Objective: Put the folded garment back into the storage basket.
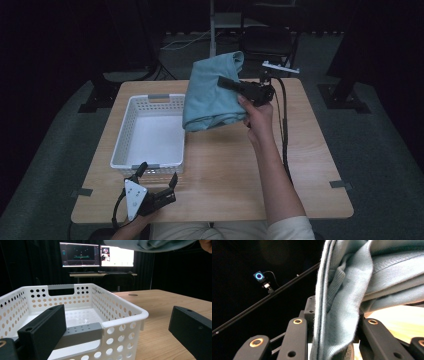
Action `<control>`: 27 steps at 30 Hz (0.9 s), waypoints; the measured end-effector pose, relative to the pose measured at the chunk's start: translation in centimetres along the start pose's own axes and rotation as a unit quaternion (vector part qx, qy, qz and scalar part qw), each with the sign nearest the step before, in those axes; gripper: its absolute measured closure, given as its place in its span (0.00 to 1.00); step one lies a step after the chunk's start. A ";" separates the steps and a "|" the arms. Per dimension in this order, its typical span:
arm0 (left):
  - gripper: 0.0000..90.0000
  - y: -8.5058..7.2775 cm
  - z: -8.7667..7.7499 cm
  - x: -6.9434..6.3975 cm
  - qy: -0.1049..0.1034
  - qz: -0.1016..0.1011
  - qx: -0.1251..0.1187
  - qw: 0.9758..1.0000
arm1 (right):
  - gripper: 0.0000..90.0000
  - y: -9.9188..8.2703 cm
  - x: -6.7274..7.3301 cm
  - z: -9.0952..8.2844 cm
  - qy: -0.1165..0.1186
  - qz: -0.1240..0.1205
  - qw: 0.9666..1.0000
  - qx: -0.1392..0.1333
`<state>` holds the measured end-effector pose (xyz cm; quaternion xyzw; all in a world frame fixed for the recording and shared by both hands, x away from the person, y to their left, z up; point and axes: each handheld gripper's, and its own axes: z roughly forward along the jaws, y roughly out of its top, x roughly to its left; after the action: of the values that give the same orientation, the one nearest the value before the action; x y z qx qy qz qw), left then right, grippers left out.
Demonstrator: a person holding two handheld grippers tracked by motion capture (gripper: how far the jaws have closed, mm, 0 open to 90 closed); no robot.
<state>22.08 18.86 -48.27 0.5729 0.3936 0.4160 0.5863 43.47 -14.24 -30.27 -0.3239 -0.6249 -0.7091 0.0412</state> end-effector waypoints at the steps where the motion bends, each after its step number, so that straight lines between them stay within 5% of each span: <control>1: 0.03 0.0 0.0 0.0 0.000 0.000 0.000 1.000 | 0.78 0.0 0.1 0.3 0.001 -0.002 1.000 0.001; 27: 0.03 0.0 0.0 0.0 0.002 0.000 0.000 1.000 | 0.78 -1.5 1.3 6.6 0.043 0.010 0.999 0.002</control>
<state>22.07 18.84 -48.27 0.5722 0.3948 0.4167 0.5858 44.46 -7.45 -30.87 -0.2997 -0.6206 -0.7206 0.0757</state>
